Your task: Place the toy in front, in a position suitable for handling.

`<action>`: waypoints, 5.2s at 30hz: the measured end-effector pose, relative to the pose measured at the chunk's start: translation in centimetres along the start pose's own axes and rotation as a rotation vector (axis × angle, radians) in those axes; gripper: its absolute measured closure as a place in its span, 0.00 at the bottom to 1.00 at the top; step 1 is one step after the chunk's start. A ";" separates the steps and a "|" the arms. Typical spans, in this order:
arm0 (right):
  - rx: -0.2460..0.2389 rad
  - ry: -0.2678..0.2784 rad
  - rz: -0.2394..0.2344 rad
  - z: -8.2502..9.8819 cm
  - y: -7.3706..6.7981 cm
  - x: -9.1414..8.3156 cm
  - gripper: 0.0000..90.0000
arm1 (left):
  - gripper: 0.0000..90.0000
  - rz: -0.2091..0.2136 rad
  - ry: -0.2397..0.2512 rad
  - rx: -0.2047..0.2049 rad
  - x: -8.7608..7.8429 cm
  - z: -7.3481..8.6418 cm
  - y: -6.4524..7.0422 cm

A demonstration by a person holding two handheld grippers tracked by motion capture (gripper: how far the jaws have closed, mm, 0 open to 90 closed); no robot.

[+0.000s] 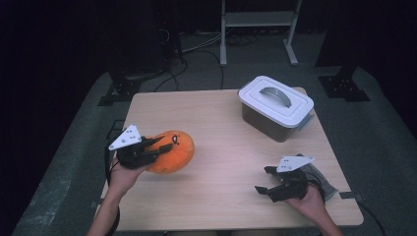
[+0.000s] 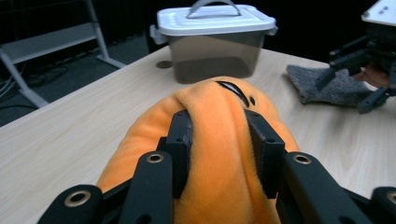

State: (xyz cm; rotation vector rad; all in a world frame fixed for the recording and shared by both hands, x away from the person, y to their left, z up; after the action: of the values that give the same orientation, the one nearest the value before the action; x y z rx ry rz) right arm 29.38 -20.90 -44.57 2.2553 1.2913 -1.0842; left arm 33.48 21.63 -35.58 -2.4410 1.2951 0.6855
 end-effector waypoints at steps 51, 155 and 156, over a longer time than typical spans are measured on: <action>0.065 -0.007 0.118 2.8 4.1 -3.2 0.26 | 0.73 0.228 -0.106 0.141 12.9 -0.3 9.4; -0.148 0.111 -0.159 -4.8 -1.3 1.8 0.87 | 0.40 0.313 -0.189 0.100 11.3 2.6 8.4; -0.126 0.105 -0.157 -4.3 -0.8 1.7 0.87 | 0.40 0.315 -0.191 0.098 11.2 2.5 8.5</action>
State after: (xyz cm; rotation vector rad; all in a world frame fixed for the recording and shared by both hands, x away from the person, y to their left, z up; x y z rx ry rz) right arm 31.23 -16.86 -42.95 2.1730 1.5561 -0.9166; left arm 31.14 10.33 -44.00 -2.0582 1.6072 0.8852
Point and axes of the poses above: each handheld gripper's, and its own axes: x roughly forward along the jaws, z roughly out of its underside, y roughly to its right, the point moved 2 cm from there along x, roughly forward along the jaws, and after that the axes turned 11 degrees about -y, right-handed, at the moved point
